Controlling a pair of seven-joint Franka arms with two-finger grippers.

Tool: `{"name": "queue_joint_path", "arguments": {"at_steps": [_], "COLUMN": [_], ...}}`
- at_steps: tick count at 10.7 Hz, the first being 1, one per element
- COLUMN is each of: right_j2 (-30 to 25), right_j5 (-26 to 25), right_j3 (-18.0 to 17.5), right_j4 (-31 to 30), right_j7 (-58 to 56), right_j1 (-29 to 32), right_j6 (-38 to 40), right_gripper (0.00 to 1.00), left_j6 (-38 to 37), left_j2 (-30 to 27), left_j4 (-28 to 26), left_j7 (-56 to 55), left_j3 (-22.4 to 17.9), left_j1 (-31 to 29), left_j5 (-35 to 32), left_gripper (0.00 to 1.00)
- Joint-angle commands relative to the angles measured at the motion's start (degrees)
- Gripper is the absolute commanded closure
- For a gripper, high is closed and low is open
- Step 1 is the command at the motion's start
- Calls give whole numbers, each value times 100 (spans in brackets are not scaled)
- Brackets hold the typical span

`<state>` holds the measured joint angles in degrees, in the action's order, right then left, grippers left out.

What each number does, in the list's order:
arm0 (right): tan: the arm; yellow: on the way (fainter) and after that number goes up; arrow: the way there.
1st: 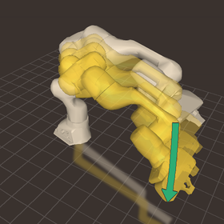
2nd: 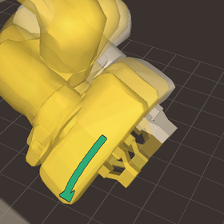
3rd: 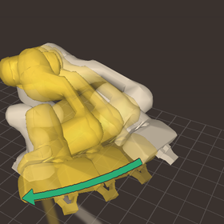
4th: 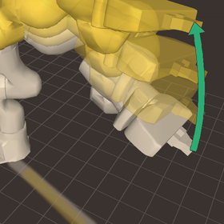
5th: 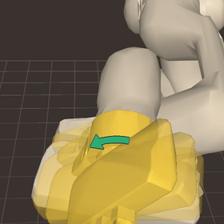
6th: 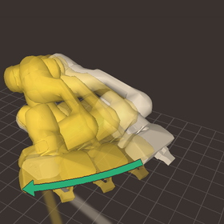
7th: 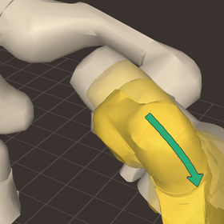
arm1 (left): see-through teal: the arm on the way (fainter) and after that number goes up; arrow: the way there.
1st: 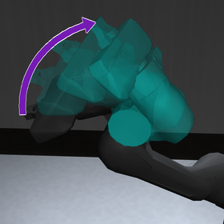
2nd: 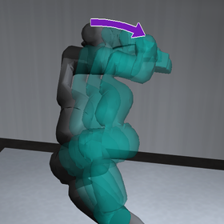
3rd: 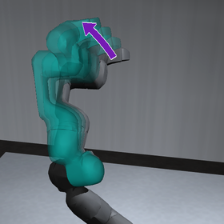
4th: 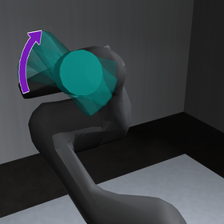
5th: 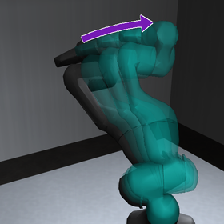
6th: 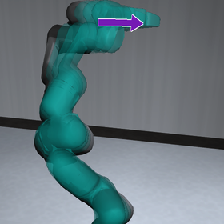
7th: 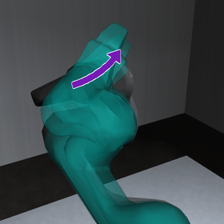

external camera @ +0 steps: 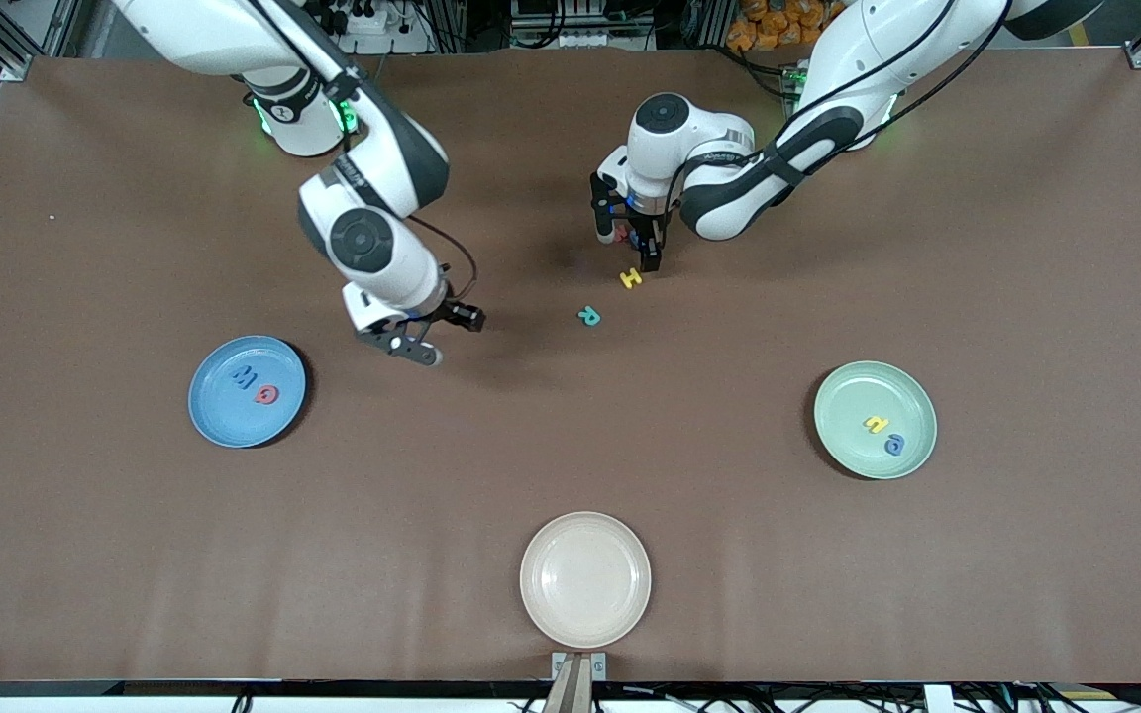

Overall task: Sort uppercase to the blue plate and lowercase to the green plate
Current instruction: 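Grasp the blue E-shaped letter with the left gripper while the right returns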

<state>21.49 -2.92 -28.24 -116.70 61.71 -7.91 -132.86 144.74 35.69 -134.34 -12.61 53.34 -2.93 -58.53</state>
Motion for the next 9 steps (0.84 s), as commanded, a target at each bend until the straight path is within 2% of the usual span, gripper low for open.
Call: {"name": "queue_joint_path", "arguments": {"at_steps": [1,2,4,5,8,9], "right_j2": [48,127,416,557,743,865], "right_j5": [124,133,125,116,107,63], "right_j3": [29,29,29,38,64,82], "right_j4": [-292,-292,-292,-292,-231,-126], "right_j7": [815,1165,2139,2570,2777,2872], "right_j1": [-263,-403,-745,-877,-914,-1036], "right_j6": [-765,-890,-1468,-1845,-1946,-1946], "right_gripper": [22,22,22,22,20,20], "left_j6": [90,90,90,90,90,90], "left_j2": [-18,-18,-18,-18,-18,-26], "left_j4": [-48,-48,-48,-48,-48,-48], "left_j7": [-224,-233,-233,-242,-251,-251], "left_j3": [-16,-16,-16,-16,-16,-16], "left_j1": [12,21,21,21,12,12], "left_j5": [-211,-211,-211,-211,-211,-220], "left_gripper": [24,26,45,47,49,55]}}
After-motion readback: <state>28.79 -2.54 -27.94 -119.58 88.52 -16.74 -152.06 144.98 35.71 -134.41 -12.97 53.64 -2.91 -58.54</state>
